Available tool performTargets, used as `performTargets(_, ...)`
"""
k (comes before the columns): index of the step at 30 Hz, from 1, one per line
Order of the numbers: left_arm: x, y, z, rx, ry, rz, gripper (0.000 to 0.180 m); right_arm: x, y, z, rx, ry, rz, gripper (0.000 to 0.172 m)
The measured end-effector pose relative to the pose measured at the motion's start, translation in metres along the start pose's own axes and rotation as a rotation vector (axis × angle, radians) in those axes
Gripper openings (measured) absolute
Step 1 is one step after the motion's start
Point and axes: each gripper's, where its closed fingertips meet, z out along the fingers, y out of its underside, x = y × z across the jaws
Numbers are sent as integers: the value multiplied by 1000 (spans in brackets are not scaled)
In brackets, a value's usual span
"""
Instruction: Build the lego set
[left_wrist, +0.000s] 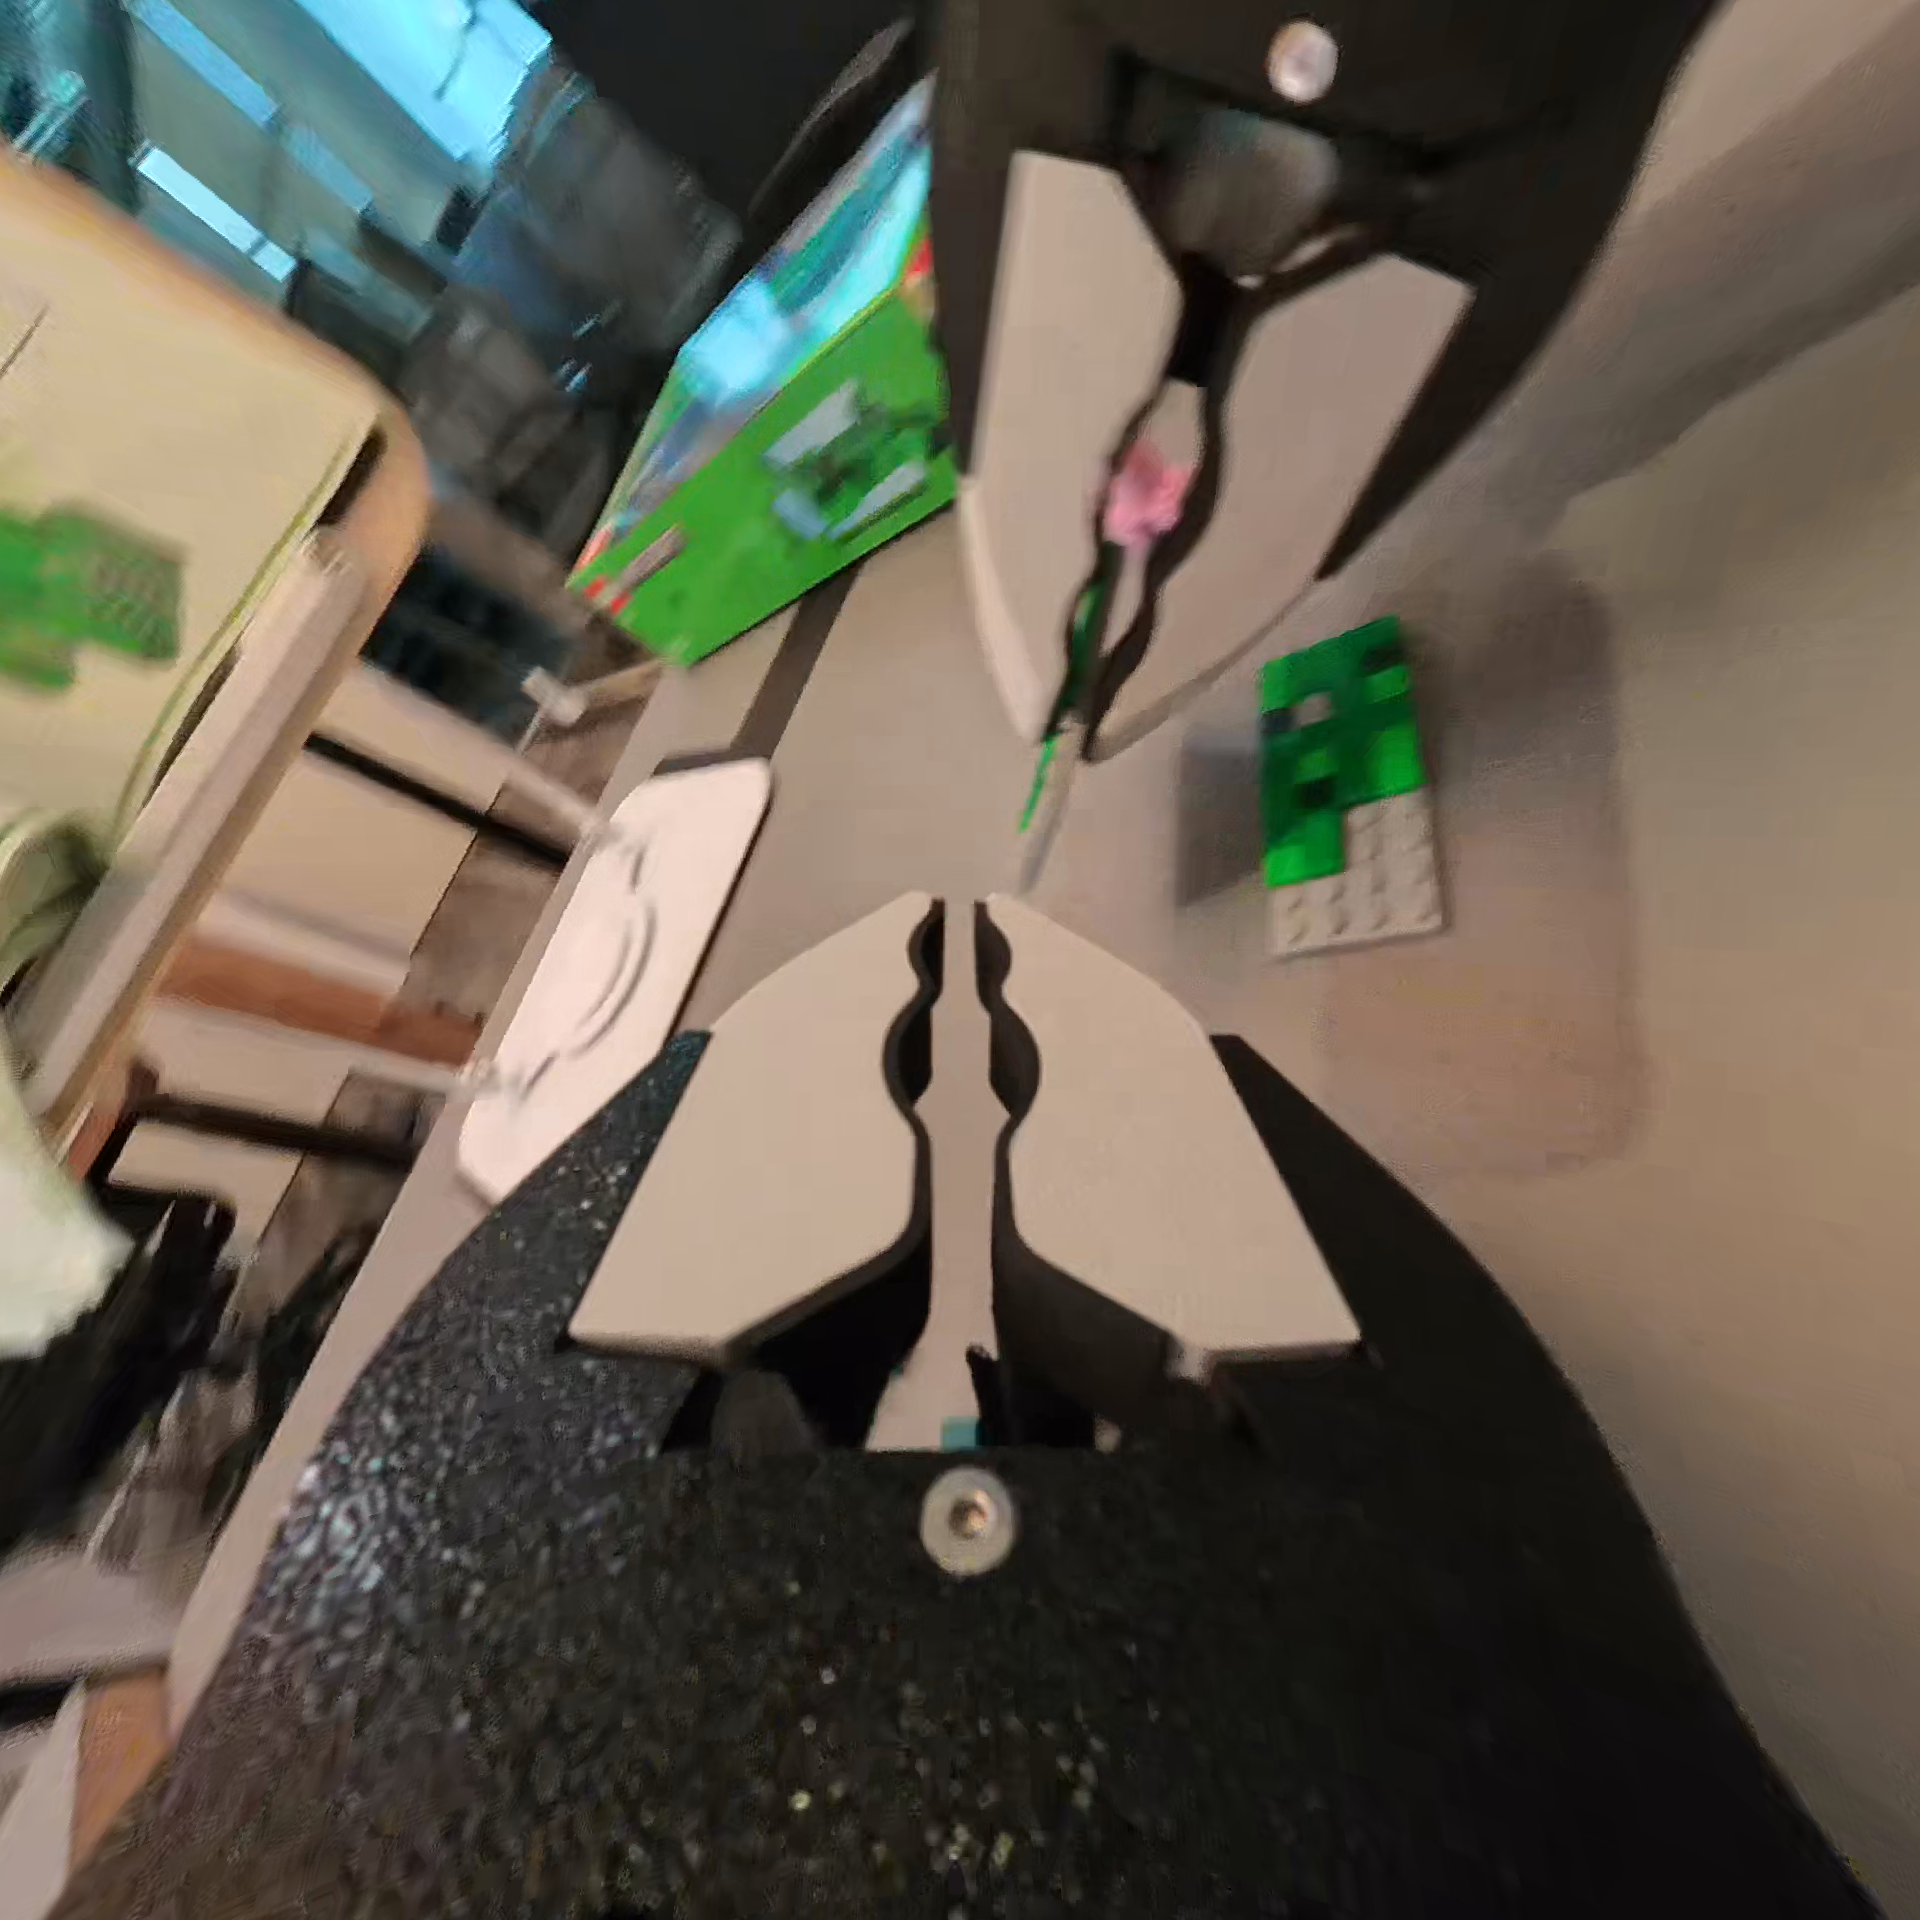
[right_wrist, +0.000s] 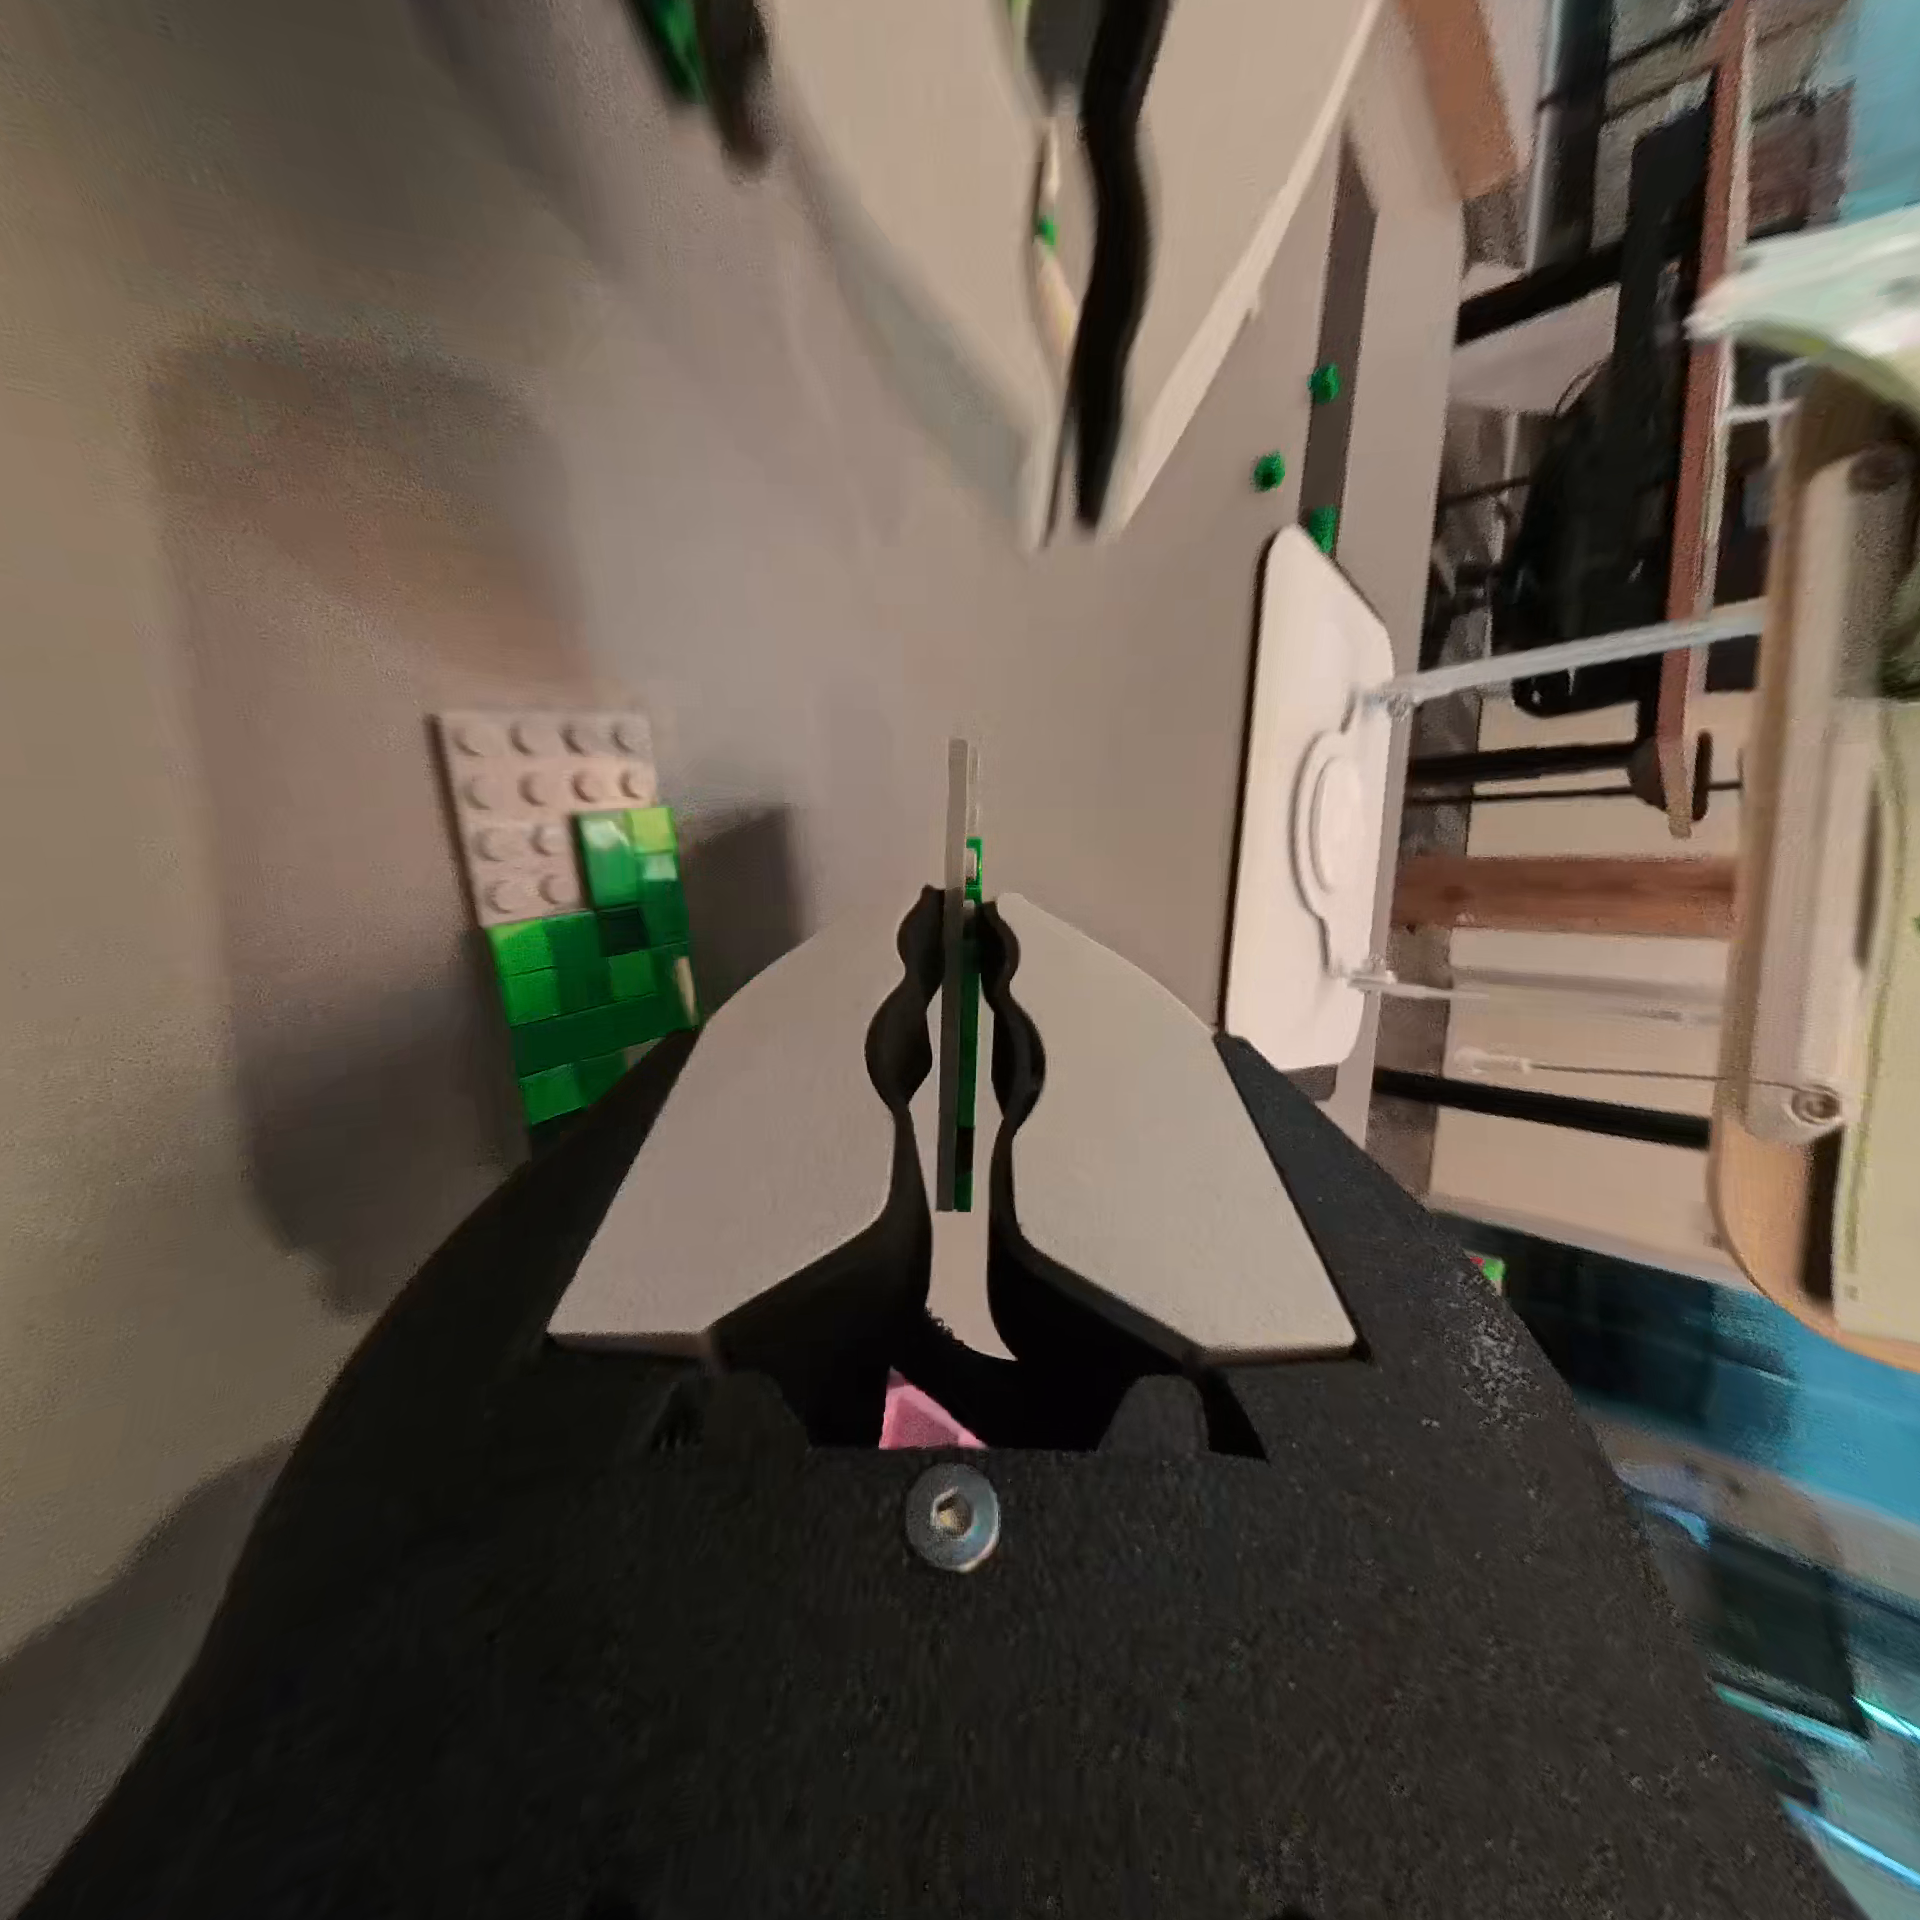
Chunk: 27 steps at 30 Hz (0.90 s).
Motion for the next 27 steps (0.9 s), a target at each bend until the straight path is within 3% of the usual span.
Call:
performTargets(5, -28, 31, -38, -63, -163, -180, 3, -1, 15, 32, -123, -5, -147, 6)
performTargets(8, -36, 40, -60, -33, -144, -357, 0, -7, 14, 41, -128, -24, -202, 16)
performTargets(11, -50, 47, -79, 29, -177, -489, 4, -7, 11, 36, -115, -41, -210, 25)
performTargets(15, -80, 69, -111, 67, -308, -562, 8, -12, 3, 7, -35, -182, -41, 46)
performTargets(20, -133, 136, -172, 22, -602, -636, 13, 13, -34, -9, 103, -276, 316, 35)
performTargets(24, -147, 187, -203, -44, -732, -654, 13, 32, -78, 31, 70, -305, 406, 4)
performTargets(27, -145, 186, -204, -19, -732, -617, 11, 37, -114, 67, 84, -370, 353, 0)
